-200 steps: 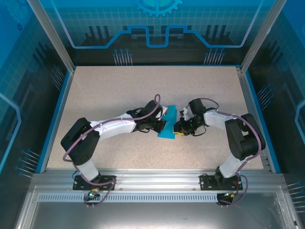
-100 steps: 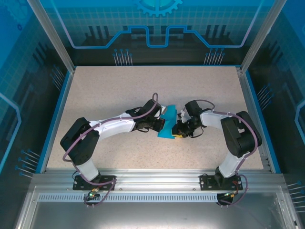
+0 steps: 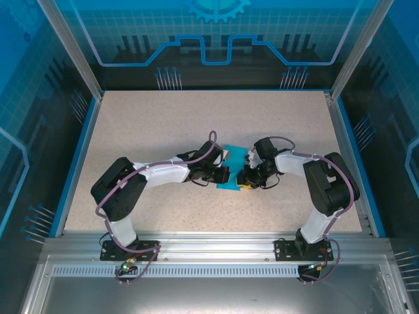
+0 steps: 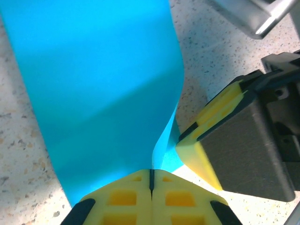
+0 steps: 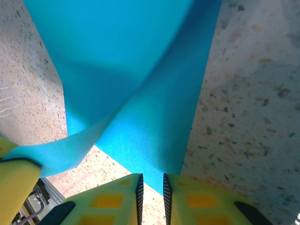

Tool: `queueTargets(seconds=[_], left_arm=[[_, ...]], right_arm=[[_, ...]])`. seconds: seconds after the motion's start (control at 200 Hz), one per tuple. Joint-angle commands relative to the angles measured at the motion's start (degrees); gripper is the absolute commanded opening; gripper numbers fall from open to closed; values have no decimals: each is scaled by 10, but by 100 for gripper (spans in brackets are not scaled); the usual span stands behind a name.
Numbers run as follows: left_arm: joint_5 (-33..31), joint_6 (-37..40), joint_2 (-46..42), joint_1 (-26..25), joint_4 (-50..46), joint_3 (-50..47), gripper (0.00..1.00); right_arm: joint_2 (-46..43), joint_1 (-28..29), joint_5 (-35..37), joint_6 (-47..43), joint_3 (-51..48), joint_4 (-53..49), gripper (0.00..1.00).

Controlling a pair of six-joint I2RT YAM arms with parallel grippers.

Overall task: Fold a paper plane with a square sheet of paper (fold left side to right side)
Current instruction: Fold the triangle a second time at the center of the table.

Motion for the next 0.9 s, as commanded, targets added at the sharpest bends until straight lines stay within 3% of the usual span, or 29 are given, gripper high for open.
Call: queueTargets(seconds=[0.0, 0.59, 0.895], left_arm=[[-15, -12, -5, 5, -2, -8, 4], [-15, -16, -9, 39, 11, -15, 6], [-37, 40, -8, 46, -16, 1, 7]], right_arm=[[-4, 5, 6, -11, 8, -12, 21], [6, 5, 12, -20, 12, -24, 22], [12, 5, 12, -24, 30, -27, 21]])
